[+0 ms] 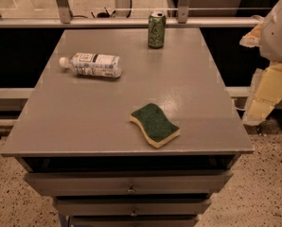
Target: Place blue plastic bottle upright
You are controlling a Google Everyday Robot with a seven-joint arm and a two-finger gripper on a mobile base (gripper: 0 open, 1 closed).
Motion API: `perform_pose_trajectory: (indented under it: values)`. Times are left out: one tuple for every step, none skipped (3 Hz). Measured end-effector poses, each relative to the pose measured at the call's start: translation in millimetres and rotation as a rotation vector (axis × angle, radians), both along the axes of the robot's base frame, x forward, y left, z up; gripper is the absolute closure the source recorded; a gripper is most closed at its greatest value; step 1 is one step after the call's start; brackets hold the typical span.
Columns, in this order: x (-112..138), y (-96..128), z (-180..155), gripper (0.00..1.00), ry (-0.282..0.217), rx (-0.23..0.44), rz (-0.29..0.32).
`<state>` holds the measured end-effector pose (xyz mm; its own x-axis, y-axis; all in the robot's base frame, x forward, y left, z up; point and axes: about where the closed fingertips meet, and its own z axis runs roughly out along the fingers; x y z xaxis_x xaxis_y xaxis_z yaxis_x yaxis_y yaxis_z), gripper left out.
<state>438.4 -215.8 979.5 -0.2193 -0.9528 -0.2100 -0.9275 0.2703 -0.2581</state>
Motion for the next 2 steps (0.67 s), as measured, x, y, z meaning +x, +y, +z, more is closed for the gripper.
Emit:
perform_pose_trajectory:
  values:
    - [5, 6, 2, 0.00, -0.007, 0.016, 0.006]
    - [37, 41, 12, 0.00, -0.044, 0.111, 0.045]
